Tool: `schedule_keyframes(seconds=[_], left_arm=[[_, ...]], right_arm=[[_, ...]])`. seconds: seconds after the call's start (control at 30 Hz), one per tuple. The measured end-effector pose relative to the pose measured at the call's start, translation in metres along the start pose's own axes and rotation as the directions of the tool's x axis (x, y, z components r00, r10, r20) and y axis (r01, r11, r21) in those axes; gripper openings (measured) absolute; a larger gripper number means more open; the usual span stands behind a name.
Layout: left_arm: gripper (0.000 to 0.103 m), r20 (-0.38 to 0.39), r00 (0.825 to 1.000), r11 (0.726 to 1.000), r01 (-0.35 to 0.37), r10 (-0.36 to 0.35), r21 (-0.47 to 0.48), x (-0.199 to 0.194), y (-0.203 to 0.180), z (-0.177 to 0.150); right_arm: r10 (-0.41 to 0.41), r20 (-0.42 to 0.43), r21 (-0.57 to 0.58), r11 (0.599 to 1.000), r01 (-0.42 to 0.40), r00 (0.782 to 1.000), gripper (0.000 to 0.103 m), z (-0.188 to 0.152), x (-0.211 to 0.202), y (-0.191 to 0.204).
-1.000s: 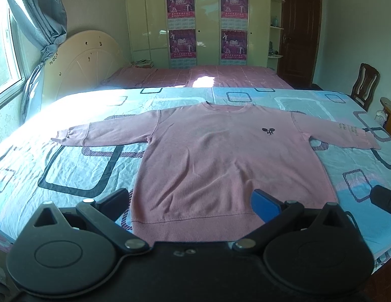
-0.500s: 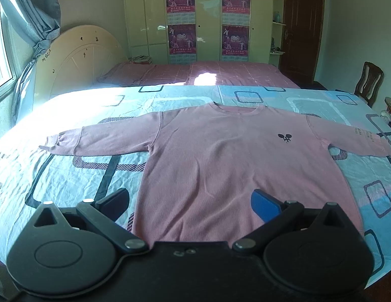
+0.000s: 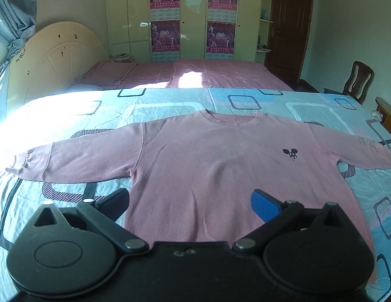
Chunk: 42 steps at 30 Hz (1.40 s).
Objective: Fold small clothes
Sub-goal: 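Move the right gripper to the sleeve cuff with printed text and grasp it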
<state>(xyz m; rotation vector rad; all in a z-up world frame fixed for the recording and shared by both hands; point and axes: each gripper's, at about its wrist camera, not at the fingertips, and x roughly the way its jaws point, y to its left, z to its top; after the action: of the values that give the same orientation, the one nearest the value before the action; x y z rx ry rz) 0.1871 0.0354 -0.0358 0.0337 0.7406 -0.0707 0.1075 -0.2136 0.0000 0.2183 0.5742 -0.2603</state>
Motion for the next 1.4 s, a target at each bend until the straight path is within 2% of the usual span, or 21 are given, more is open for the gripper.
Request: schedule_keyframes(seconds=[0.27, 0.5, 0.73, 0.77, 0.8, 0.83, 1.0, 1.13, 1.17, 1.23, 1.4], left_arm=[[0.103, -0.014, 1.000, 1.000, 0.008, -0.008, 0.023, 0.044, -0.025, 0.017], [0.103, -0.020, 1.000, 0.999, -0.016, 0.017, 0.044, 0.089, -0.064, 0.031], [0.102, -0.036, 0.999, 0.998, -0.010, 0.012, 0.056, 0.140, -0.106, 0.046], [0.102, -0.043, 0.999, 0.998, -0.008, 0.010, 0.054, 0.146, -0.109, 0.047], [0.102, -0.050, 0.999, 0.999, -0.006, 0.009, 0.051, 0.154, -0.114, 0.048], [0.102, -0.055, 0.998, 0.999, -0.009, 0.012, 0.050, 0.160, -0.117, 0.049], [0.100, -0.071, 0.997, 0.998, -0.034, 0.038, 0.057, 0.182, -0.129, 0.054], [0.100, -0.085, 0.995, 0.995, -0.049, 0.056, 0.082, 0.196, -0.136, 0.060], [0.100, -0.095, 0.994, 0.995, -0.043, 0.051, 0.087, 0.199, -0.136, 0.061], [0.099, -0.116, 0.992, 0.995, -0.041, 0.051, 0.087, 0.206, -0.136, 0.062], [0.097, -0.128, 0.990, 0.995, -0.056, 0.066, 0.078, 0.215, -0.133, 0.064]], right_arm=[[-0.032, -0.022, 0.016, 0.999, 0.032, 0.999, 0.103, 0.015, 0.046, -0.040], [-0.050, -0.054, 0.076, 0.996, 0.054, 0.997, 0.102, 0.035, 0.116, -0.108], [-0.119, -0.106, 0.120, 0.984, 0.132, 0.987, 0.102, 0.047, 0.180, -0.183], [-0.129, -0.114, 0.125, 0.982, 0.143, 0.985, 0.096, 0.048, 0.187, -0.192], [-0.128, -0.129, 0.137, 0.980, 0.146, 0.983, 0.078, 0.049, 0.194, -0.201], [-0.129, -0.143, 0.155, 0.976, 0.151, 0.981, 0.073, 0.049, 0.201, -0.210], [-0.186, -0.186, 0.247, 0.942, 0.229, 0.965, 0.073, 0.051, 0.231, -0.261], [-0.230, -0.215, 0.277, 0.918, 0.285, 0.949, 0.073, 0.051, 0.246, -0.288], [-0.235, -0.221, 0.283, 0.913, 0.293, 0.947, 0.070, 0.050, 0.252, -0.292], [-0.237, -0.240, 0.305, 0.902, 0.304, 0.942, 0.046, 0.049, 0.260, -0.302], [-0.239, -0.224, 0.369, 0.876, 0.310, 0.945, 0.040, 0.052, 0.271, -0.322]])
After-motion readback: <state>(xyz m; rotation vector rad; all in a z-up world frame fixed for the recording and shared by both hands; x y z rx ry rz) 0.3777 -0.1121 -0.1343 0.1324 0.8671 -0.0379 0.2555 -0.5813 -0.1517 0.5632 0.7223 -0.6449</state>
